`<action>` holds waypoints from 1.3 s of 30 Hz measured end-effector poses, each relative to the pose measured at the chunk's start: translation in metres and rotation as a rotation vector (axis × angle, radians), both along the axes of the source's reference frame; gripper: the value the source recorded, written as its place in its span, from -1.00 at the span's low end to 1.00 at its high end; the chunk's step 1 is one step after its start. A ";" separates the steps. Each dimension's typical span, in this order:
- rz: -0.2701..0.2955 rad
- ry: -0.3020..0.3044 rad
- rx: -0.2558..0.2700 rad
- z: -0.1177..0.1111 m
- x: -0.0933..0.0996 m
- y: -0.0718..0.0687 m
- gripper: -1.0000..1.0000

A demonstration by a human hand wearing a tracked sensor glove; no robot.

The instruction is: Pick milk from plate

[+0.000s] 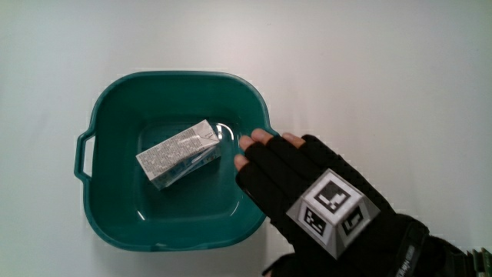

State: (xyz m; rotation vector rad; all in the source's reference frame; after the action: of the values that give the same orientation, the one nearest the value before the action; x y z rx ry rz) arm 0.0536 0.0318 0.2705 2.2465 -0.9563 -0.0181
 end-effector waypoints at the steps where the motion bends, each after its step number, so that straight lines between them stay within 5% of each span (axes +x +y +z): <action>1: -0.002 0.014 -0.009 -0.003 -0.002 -0.004 0.00; 7: 0.016 0.055 -0.030 -0.007 -0.016 -0.026 0.00; 9: 0.015 0.033 0.023 0.003 -0.019 -0.031 0.00; 10: 0.020 0.061 -0.019 -0.008 -0.021 -0.036 0.00; 11: 0.042 0.010 0.116 0.011 -0.020 -0.037 0.00; 13: 0.022 0.065 -0.017 -0.001 -0.027 -0.044 0.00; 14: 0.073 0.023 0.152 0.017 -0.025 -0.046 0.00; 17: 0.060 0.028 0.114 0.022 -0.031 -0.054 0.00; 18: 0.074 0.036 0.181 0.021 -0.034 -0.057 0.00; 19: 0.024 0.007 0.117 0.020 -0.037 -0.058 0.00; 20: 0.093 0.062 0.149 0.033 -0.036 -0.063 0.00; 21: 0.050 0.048 0.055 0.030 -0.040 -0.066 0.00; 24: 0.060 0.073 -0.007 0.040 -0.044 -0.074 0.00; 30: 0.059 0.094 -0.019 0.058 -0.055 -0.082 0.00; 39: 0.065 0.104 -0.108 0.089 -0.064 -0.098 0.00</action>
State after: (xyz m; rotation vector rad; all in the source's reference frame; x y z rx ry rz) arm -0.0103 -0.0660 0.3600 2.1537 -0.8100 -0.0522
